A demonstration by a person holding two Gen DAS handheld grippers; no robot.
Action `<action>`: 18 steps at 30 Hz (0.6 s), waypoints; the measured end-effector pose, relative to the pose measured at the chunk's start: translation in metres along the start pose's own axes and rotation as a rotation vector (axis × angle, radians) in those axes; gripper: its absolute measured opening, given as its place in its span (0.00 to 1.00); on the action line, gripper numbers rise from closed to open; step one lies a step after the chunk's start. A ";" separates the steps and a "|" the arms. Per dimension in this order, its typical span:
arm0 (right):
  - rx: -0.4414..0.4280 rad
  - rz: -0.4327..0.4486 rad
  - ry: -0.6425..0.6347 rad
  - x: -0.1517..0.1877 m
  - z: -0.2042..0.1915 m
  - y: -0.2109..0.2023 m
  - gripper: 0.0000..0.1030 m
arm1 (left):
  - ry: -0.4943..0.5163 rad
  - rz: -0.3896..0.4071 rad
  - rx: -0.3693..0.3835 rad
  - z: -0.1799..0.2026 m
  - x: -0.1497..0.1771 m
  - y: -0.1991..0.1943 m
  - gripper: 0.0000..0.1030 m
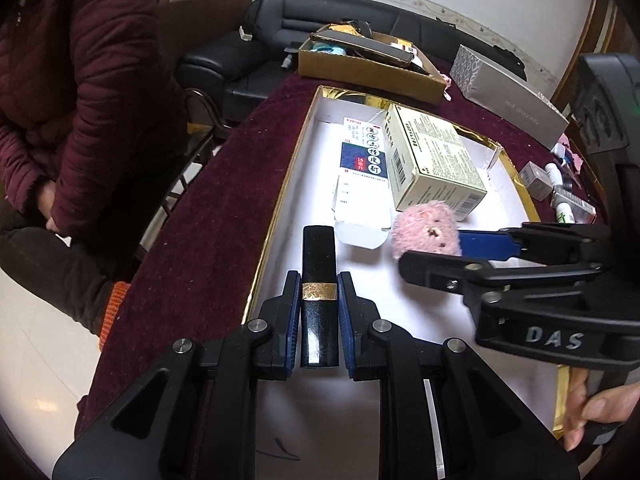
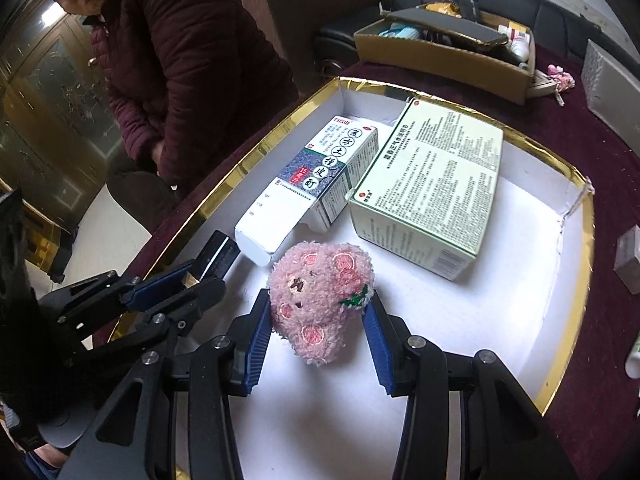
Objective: Organize objects
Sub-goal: 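Lower the black tube with the left gripper while the right gripper lowers the pink ball, opening both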
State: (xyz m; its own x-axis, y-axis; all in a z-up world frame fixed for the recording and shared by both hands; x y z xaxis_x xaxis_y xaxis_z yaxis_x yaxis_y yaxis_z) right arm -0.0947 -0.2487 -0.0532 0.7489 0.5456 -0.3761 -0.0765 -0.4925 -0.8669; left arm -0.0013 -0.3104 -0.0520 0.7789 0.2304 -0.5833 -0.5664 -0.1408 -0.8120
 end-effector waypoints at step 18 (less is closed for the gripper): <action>0.033 -0.016 0.031 -0.010 0.015 -0.002 0.53 | 0.014 0.008 0.031 0.005 -0.006 -0.002 0.24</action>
State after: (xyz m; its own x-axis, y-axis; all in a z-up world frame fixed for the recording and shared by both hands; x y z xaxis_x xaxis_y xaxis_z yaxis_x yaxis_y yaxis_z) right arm -0.1122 -0.2434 -0.0526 0.7702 0.5320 -0.3518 -0.0853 -0.4607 -0.8834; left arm -0.0063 -0.3070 -0.0469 0.7781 0.2159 -0.5899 -0.5802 -0.1129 -0.8066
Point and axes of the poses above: each gripper's, at about its wrist camera, not at the fingertips, and y roughly the way its jaws point, z to its right, x to its underside, the point moved 5 cm from there along y, roughly the way its jaws point, and after that the axes turned 12 degrees about y, right-handed, at the moved point
